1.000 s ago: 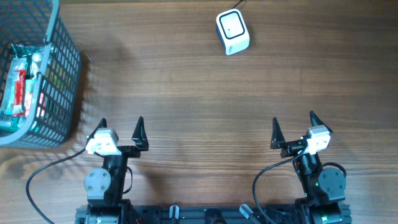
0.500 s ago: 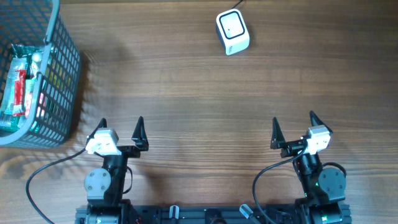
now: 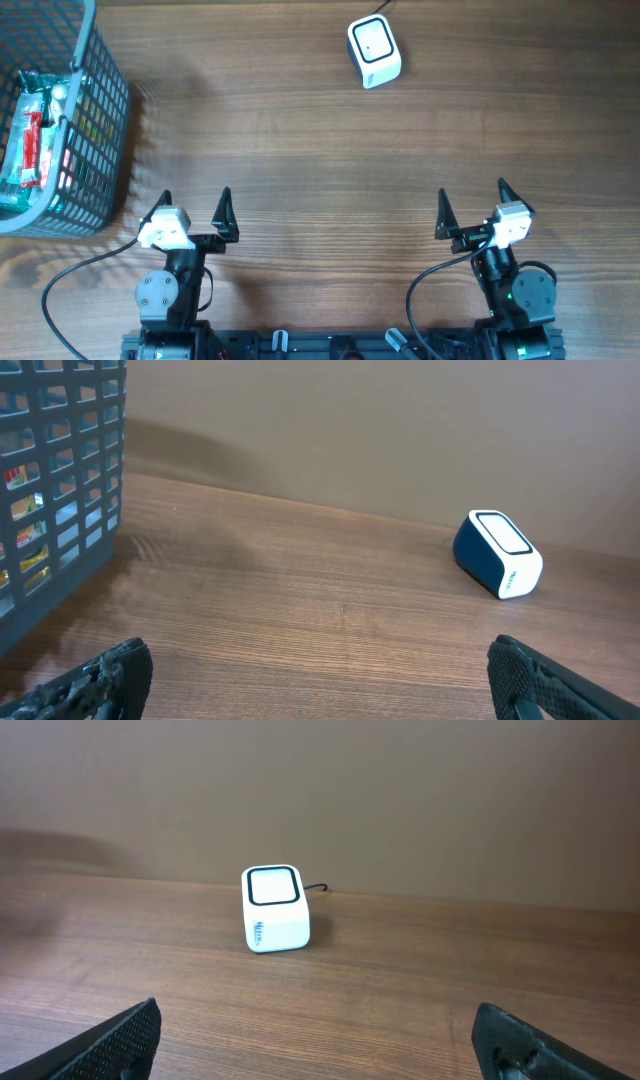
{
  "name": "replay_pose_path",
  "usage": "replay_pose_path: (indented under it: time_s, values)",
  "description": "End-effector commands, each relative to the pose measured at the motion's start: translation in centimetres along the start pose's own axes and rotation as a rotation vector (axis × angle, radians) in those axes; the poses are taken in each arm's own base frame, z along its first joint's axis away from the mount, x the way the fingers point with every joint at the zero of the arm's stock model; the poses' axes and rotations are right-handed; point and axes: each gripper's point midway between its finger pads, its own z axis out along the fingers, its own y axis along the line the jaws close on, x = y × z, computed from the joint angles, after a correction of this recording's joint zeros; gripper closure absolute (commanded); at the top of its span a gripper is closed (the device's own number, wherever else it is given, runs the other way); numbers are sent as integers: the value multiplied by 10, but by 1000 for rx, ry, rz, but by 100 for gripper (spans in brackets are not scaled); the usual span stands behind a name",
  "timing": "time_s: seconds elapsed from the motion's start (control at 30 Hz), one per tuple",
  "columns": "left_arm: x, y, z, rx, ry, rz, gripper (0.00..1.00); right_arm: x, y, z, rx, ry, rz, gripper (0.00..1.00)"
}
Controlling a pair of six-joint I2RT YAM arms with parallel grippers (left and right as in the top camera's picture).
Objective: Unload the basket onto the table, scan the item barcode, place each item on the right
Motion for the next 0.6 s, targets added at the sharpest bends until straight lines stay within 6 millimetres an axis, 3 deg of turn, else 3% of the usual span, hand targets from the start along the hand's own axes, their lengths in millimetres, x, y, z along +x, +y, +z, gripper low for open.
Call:
replay_pose_path:
  time_s: [0.0, 0.57]
  values:
    - [2, -2, 0, 17, 10, 19, 0, 0, -1, 0, 7, 0, 3, 0]
    - [5, -2, 1, 15, 22, 18, 0, 0, -1, 0, 7, 0, 3, 0]
